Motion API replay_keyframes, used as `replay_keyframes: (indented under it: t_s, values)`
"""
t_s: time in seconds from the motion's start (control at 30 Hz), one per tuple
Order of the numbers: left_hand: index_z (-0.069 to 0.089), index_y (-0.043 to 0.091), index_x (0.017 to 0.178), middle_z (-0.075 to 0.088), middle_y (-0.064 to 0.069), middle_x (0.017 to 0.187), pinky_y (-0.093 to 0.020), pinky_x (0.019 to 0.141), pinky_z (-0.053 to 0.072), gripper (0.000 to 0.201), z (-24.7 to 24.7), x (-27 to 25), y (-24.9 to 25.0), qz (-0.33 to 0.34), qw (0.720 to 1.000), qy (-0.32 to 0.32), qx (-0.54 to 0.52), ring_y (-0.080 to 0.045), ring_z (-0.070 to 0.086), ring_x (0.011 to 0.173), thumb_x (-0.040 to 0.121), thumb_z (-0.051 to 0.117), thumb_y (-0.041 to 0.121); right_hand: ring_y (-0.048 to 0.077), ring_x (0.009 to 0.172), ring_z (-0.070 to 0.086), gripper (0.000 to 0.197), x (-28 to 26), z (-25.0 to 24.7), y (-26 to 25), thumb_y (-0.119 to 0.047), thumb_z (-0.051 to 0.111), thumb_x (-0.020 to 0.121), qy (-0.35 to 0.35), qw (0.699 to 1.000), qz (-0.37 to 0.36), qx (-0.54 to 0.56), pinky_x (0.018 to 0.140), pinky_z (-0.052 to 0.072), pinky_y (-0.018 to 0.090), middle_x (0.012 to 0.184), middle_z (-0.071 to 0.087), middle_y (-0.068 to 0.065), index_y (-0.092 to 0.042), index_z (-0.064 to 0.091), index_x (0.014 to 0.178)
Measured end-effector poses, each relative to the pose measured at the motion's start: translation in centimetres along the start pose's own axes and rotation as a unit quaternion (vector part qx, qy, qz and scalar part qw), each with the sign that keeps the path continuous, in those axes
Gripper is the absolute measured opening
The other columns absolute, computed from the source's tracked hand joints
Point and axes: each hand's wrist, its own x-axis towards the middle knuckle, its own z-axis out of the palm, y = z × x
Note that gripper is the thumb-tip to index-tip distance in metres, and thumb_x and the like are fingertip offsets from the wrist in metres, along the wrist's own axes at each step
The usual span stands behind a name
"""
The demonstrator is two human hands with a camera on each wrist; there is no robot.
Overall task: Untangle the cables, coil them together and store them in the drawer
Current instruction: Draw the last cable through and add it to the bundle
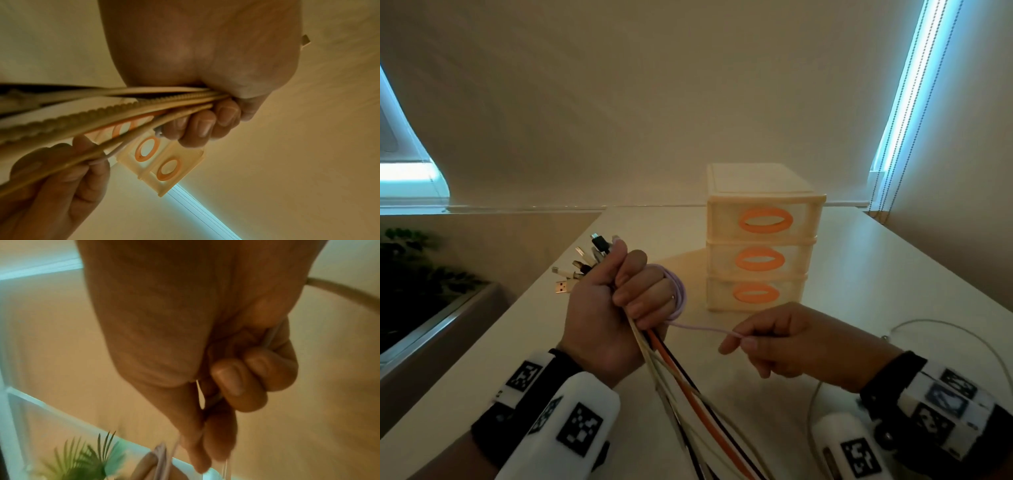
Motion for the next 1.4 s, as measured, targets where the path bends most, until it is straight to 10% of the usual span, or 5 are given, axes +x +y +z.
replay_keyframes:
  t_s: [0.63, 0.77, 0.9, 1.17, 1.4]
  values:
    - [0.029, 0.014, 0.067, 0.032, -0.003, 0.053, -0.031, 0.045, 0.016, 0.049, 0.7, -0.2, -2.3, -0.183, 0.973, -0.003, 0.138, -0.017, 0.031, 0.048, 0.109, 0.035, 0.039, 0.009, 0.055, 0.056, 0.039, 1.3, -1.4, 1.4, -0.054, 0.073, 0.079, 0.382, 0.909, -0.019, -0.163, 0.057, 0.045, 0.022, 0.061, 0.066, 0.0, -0.016, 0.073, 0.071]
    - [0.031, 0.012, 0.07, 0.067, -0.025, 0.091, -0.048, 0.087, 0.046, 0.047, 0.4, -0.3, -4.0, -0.196, 0.963, 0.002, 0.184, -0.038, 0.064, 0.088, 0.109, 0.037, 0.038, 0.006, 0.066, 0.067, 0.015, 1.9, 1.1, -0.2, -0.038, 0.077, 0.083, 0.434, 0.885, -0.137, -0.097, 0.063, 0.053, 0.021, 0.068, 0.072, -0.01, -0.023, 0.077, 0.079]
    - [0.042, 0.008, 0.07, 0.061, -0.021, 0.091, -0.059, 0.117, 0.027, 0.05, 0.6, 0.2, -3.5, -0.138, 0.984, 0.027, 0.112, -0.037, 0.064, 0.096, 0.109, 0.035, 0.039, 0.009, 0.07, 0.071, 0.003, 1.9, 2.7, -1.1, -0.018, 0.075, 0.087, 0.373, 0.906, -0.201, 0.0, 0.062, 0.056, 0.02, 0.074, 0.074, -0.008, -0.02, 0.077, 0.085]
    - [0.04, 0.011, 0.064, 0.068, -0.021, 0.085, -0.039, 0.077, 0.061, 0.052, 0.8, 0.3, -2.8, 0.044, 0.982, 0.167, 0.076, -0.033, 0.07, 0.091, 0.102, 0.042, 0.047, 0.006, 0.066, 0.066, 0.03, 1.0, 3.4, -0.9, -0.02, 0.066, 0.096, 0.087, 0.981, -0.127, -0.118, 0.069, 0.057, 0.022, 0.093, 0.076, -0.014, -0.039, 0.068, 0.119]
    - [0.04, 0.016, 0.068, 0.04, 0.003, 0.056, -0.025, 0.049, 0.036, 0.053, -0.7, 0.1, -0.7, 0.001, 0.997, 0.068, 0.035, -0.013, 0.038, 0.052, 0.11, 0.03, 0.047, 0.012, 0.073, 0.062, 0.024, 1.0, 0.9, 1.3, -0.047, 0.055, 0.095, 0.196, 0.959, -0.05, -0.198, 0.072, 0.053, 0.033, 0.08, 0.067, -0.005, -0.031, 0.065, 0.08]
